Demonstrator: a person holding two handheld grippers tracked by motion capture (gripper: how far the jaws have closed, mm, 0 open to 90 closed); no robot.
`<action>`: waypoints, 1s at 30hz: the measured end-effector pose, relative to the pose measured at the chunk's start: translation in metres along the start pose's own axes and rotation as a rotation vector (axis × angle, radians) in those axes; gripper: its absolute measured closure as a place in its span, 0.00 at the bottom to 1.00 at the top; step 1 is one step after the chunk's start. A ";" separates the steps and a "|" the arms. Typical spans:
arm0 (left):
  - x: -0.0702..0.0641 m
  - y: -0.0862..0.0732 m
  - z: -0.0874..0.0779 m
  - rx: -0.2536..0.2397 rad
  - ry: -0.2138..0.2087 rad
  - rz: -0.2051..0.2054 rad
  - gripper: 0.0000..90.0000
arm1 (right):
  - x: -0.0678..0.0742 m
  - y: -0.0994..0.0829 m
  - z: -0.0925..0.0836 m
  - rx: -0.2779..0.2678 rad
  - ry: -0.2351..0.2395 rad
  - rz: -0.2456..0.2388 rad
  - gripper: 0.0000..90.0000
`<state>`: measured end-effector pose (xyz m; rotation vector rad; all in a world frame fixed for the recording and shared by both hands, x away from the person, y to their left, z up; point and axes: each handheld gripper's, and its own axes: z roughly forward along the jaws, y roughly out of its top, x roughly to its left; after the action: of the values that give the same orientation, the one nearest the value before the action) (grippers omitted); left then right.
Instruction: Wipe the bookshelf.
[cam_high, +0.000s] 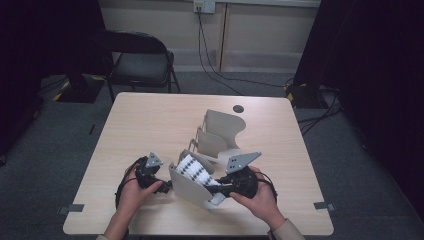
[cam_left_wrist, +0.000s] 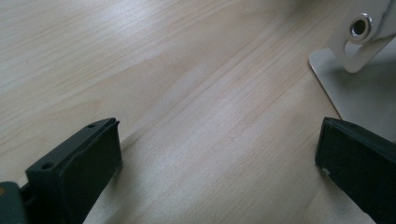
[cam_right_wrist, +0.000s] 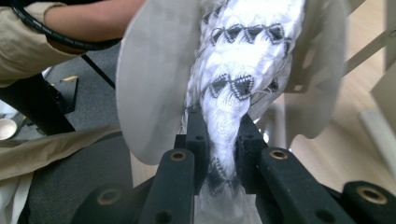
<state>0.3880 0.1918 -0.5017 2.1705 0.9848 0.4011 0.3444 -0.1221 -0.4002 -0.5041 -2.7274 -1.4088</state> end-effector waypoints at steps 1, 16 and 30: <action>0.000 0.000 0.000 0.000 0.001 0.001 0.00 | 0.000 -0.004 0.007 0.013 0.009 0.002 0.89; 0.000 0.000 0.000 -0.003 0.000 -0.002 0.00 | -0.005 -0.043 0.048 0.119 0.028 0.052 0.89; 0.000 0.000 0.000 0.001 0.000 0.000 0.00 | -0.013 -0.048 0.049 0.098 -0.048 0.081 0.76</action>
<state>0.3879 0.1916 -0.5017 2.1712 0.9845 0.4013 0.3481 -0.1122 -0.4686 -0.6426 -2.7613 -1.2544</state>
